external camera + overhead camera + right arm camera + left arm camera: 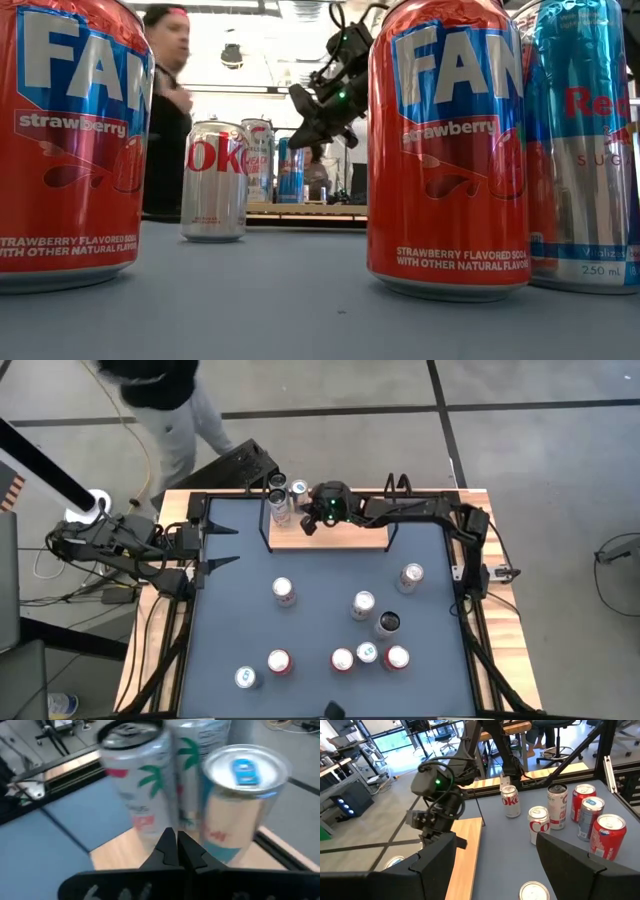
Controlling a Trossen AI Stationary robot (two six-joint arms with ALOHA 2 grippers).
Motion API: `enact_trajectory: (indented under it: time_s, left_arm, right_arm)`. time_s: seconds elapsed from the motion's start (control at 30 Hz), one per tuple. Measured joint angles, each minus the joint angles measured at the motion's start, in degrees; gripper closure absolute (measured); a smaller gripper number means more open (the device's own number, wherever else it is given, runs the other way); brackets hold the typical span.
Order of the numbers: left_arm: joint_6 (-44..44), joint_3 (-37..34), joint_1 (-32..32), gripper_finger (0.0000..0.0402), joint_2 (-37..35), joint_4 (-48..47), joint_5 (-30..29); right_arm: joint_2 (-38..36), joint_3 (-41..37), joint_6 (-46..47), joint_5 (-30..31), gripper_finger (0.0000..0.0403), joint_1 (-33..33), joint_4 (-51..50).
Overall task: Place canned beverage on shelf
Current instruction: Put the top blue soda can on the shelf
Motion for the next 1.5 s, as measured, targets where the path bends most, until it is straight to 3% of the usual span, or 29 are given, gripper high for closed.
enact_trajectory:
  time_s: [0.77,1.5]
  left_arm:
    - [0.5,0.0,0.0,0.0136,0.0,-0.2,-1.4]
    - [-0.2,0.0,0.0,0.0136,0.0,-1.0,-1.3]
  right_arm:
    - [3.9,0.8,2.0,0.0,0.0403,-2.9,1.5]
    - [2.4,1.1,2.7,6.2,0.0403,-1.0,-3.3]
